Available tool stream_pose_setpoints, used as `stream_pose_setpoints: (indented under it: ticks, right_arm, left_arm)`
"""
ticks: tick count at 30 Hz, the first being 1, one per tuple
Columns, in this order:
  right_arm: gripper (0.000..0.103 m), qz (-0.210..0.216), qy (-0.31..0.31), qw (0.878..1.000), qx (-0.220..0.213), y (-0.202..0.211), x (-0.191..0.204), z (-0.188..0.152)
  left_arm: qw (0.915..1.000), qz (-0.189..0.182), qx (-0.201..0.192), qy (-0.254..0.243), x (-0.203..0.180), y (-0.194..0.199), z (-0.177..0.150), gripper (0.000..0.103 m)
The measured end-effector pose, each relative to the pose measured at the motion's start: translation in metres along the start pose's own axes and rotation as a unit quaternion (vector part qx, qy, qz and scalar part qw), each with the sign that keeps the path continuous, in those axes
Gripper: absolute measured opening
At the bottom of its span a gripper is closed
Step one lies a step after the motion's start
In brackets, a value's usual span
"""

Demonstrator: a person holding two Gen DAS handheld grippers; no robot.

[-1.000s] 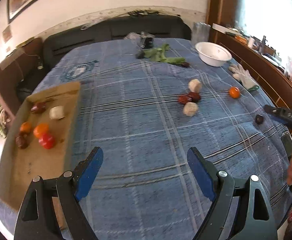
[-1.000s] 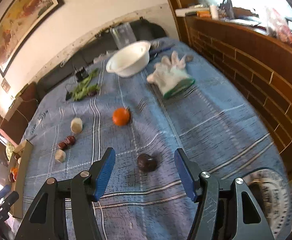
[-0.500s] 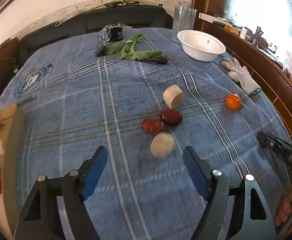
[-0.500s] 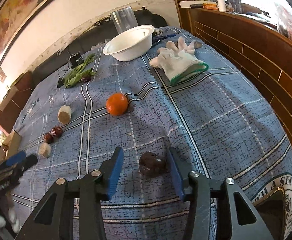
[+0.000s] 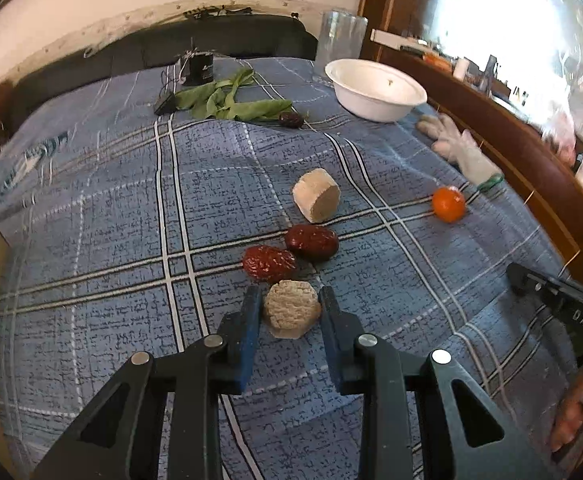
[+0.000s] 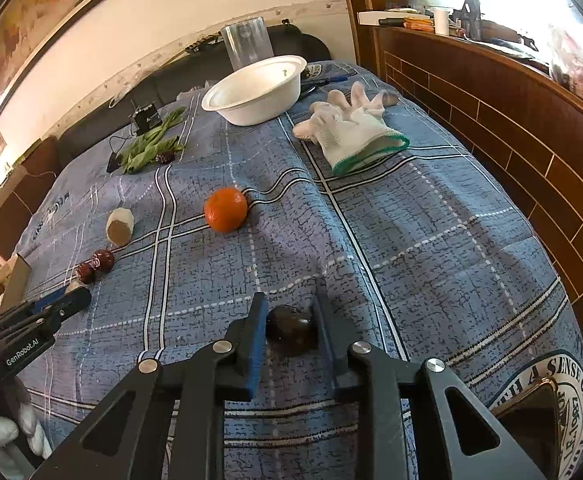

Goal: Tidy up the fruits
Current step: 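Grasp the round white chunk with the left tool while the right tool grasps the dark plum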

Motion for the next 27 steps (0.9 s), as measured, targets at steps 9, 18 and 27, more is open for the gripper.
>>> stream_pose_setpoints:
  ticks: [9, 18, 27]
  right_arm:
    - [0.025, 0.008, 0.006, 1.000, -0.025, 0.011, 0.005, 0.001]
    - [0.025, -0.002, 0.035, 0.998, -0.060, 0.026, 0.019, 0.000]
    - [0.025, 0.061, 0.092, 0.990, -0.091, 0.077, 0.087, -0.017]
  left_arm:
    - [0.9995, -0.021, 0.000, 0.024, 0.007, -0.001, 0.000, 0.027]
    - [0.9976, -0.023, -0.032, 0.057, 0.017, 0.037, -0.003, 0.027]
    - [0.9887, 0.010, -0.094, 0.117, 0.081, 0.135, -0.045, 0.028]
Point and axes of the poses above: each gripper's, at about its wrist camera, not at the fingertips, and y roughly against the way its jaws point, x to its left, z to its top, the point moved 2 cm from there along -y, roughly the way its jaws point, and after that the axes turned 3 degrees about z, right-handed, at the moved point
